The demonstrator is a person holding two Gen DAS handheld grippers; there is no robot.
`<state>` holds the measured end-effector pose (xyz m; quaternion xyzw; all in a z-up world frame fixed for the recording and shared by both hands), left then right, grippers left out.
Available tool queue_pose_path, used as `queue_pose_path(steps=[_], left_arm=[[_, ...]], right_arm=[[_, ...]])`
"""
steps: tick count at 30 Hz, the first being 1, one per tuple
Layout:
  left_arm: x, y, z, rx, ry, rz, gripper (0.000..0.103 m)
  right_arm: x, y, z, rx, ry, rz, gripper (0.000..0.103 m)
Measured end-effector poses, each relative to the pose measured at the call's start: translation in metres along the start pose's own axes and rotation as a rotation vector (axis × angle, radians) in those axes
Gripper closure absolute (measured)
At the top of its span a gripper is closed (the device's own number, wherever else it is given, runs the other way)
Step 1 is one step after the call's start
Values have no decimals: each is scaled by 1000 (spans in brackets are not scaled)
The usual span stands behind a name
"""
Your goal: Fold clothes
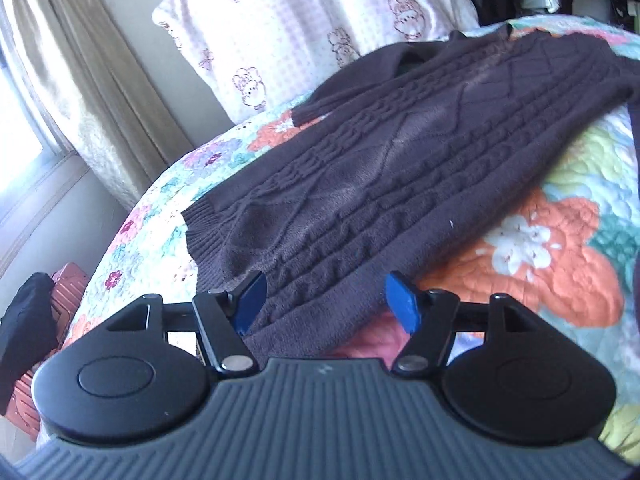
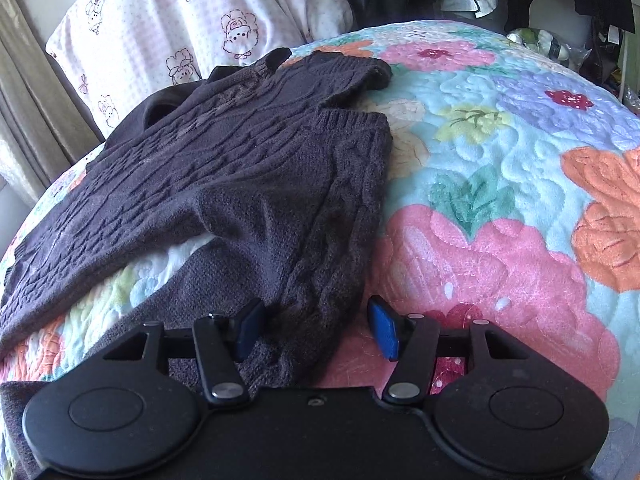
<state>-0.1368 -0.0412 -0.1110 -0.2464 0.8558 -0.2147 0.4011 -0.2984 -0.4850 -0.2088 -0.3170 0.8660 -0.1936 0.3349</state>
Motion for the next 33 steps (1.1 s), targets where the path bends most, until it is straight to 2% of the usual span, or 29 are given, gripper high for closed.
queue_pose_path(steps=[2, 4, 5, 7, 9, 10, 11, 17, 18, 19, 20, 21, 22, 23, 26, 28, 31, 33], left_arm=[[13, -4, 2, 19, 24, 47, 37], [25, -8, 4, 42, 59, 78, 30], [31, -11, 6, 53, 51, 108, 29], [39, -17, 14, 70, -9, 184, 25], [37, -20, 26, 73, -108, 216, 25], [34, -20, 33, 69, -124, 213, 25], [31, -19, 41, 56, -108, 199, 25], [21, -18, 69, 20, -52, 164, 24], [21, -19, 70, 16, -40, 146, 30], [20, -20, 71, 12, -12, 111, 54], [19, -21, 72, 3, 30, 64, 73], [18, -22, 70, 0, 40, 33, 95], [16, -23, 67, 4, 28, 14, 95], [14, -24, 64, 8, 17, -4, 95], [3, -27, 39, 53, -30, -60, 97], [-12, -27, 17, 84, -39, -145, 99], [-24, -22, -13, 116, -36, -224, 100], [-20, -18, -29, 122, -64, -212, 100]], right_arm=[[0, 0, -1, -2, -2, 3, 40], [-1, -1, -3, -10, -8, -3, 40], [-1, -3, -3, -17, -15, -6, 40], [0, -7, -4, -26, -46, 19, 39], [2, -13, -5, -29, -110, 68, 39], [2, -17, -4, -30, -143, 95, 39], [3, -20, -3, -32, -171, 121, 39], [1, -50, 24, -47, -210, 226, 38], [0, -54, 31, -50, -206, 238, 36], [-1, -57, 38, -49, -202, 250, 36], [-2, -59, 43, -34, -201, 258, 36], [-5, -61, 45, -13, -203, 252, 42], [-9, -61, 45, 4, -204, 232, 74], [-13, -62, 44, 26, -203, 210, 88], [-24, -61, 18, 180, -146, 124, 90], [-30, -59, -4, 273, -107, 67, 91], [-28, -51, -32, 303, -112, 62, 93], [-19, -47, -45, 318, -99, 68, 93]])
Point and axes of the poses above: each gripper's, at about its wrist camera, not at the fingertips, and z roughly the way its jaws point, x to its right, y to its underside, the point moved 6 cm from there along z, roughly the way its jaws point, and after that the axes turned 13 degrees about z, right-handed, at the moved point
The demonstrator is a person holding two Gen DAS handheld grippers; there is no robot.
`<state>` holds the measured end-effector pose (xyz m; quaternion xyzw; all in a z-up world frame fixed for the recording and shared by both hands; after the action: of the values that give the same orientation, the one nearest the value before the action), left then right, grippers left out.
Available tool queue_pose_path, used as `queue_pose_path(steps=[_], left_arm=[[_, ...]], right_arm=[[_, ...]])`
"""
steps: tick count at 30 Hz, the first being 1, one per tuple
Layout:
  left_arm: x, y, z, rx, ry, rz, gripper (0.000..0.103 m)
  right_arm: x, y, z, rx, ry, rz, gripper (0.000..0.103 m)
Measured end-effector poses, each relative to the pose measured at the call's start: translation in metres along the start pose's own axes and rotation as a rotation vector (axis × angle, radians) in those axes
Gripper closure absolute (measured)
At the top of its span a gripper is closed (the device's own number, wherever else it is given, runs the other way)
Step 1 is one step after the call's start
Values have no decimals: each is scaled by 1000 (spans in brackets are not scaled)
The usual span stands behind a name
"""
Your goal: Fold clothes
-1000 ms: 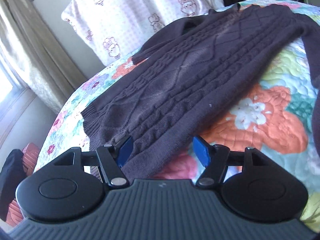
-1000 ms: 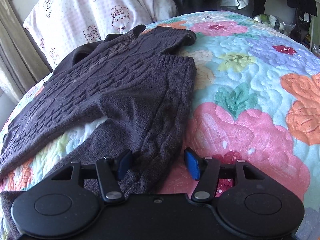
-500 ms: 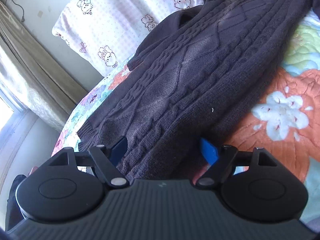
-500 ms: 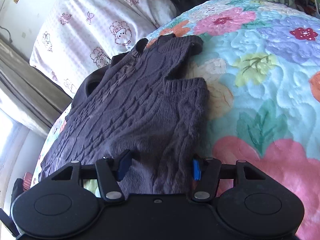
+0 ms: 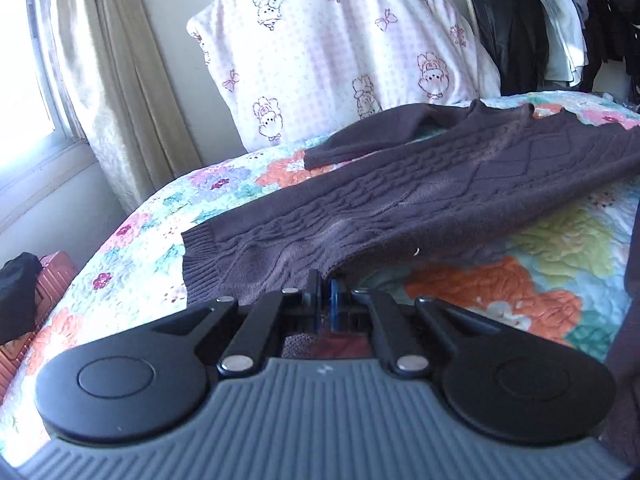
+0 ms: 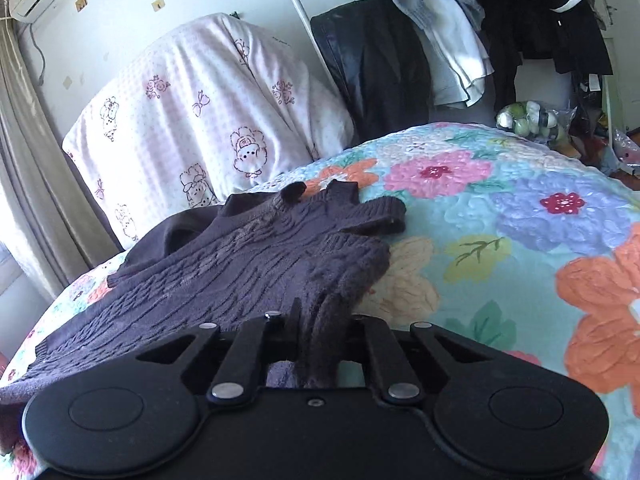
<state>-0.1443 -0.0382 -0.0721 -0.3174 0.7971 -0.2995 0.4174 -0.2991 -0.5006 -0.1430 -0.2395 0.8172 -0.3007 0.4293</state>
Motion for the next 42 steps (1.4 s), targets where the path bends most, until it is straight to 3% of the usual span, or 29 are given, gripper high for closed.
queue_pose_path(steps=[2, 5, 8, 11, 14, 17, 19, 24, 29, 30, 31, 32, 36, 38, 42], left_arm=[[9, 7, 0, -46, 25, 31, 100], [27, 21, 11, -156, 96, 82, 100], [47, 44, 36, -303, 180, 118, 99], [48, 40, 32, -275, 139, 138, 99], [38, 28, 21, -203, 98, 123, 98], [35, 19, 11, -165, 108, 107, 94], [36, 14, 3, -140, 121, 99, 93], [57, 11, -16, -108, 235, 56, 79], [86, -6, -36, -6, 465, -5, 72], [89, -8, -38, 9, 489, -20, 72], [92, -11, -40, 25, 504, -32, 72], [93, -13, -43, 49, 493, -26, 72], [99, -21, -56, 127, 447, 35, 60], [100, -23, -60, 138, 533, -14, 58], [108, -24, -61, 120, 658, -104, 37]], right_arm=[[10, -1, -2, 1, 30, 6, 93], [33, 12, 21, -146, 47, 21, 93], [54, 24, 26, -214, 66, 159, 82], [64, 28, 8, -213, 20, 279, 72], [69, 43, -11, -282, -60, 358, 70], [65, 65, -29, -359, -170, 441, 66], [57, 83, -37, -429, -231, 476, 57], [12, 131, -48, -636, -338, 369, 51], [-35, 160, -51, -731, -433, 204, 46], [-44, 159, -53, -710, -453, 167, 59], [-53, 155, -56, -674, -484, 142, 80], [-62, 149, -58, -641, -511, 117, 86], [-106, 121, -51, -556, -547, -5, 89], [-132, 110, -44, -536, -551, -101, 90], [-175, 92, -31, -517, -566, -244, 90]])
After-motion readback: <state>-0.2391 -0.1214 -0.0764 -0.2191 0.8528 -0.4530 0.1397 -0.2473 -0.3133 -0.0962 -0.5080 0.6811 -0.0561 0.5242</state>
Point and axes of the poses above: each gripper's, at about its wrist camera, not at the fingertips, and z roughly the way its jaws point, x to its right, y to its underside, the point moved 6 cm from there along z, roughly the way its jaws point, and after that the axes turned 13 degrees about z, right-handed, at the moved point
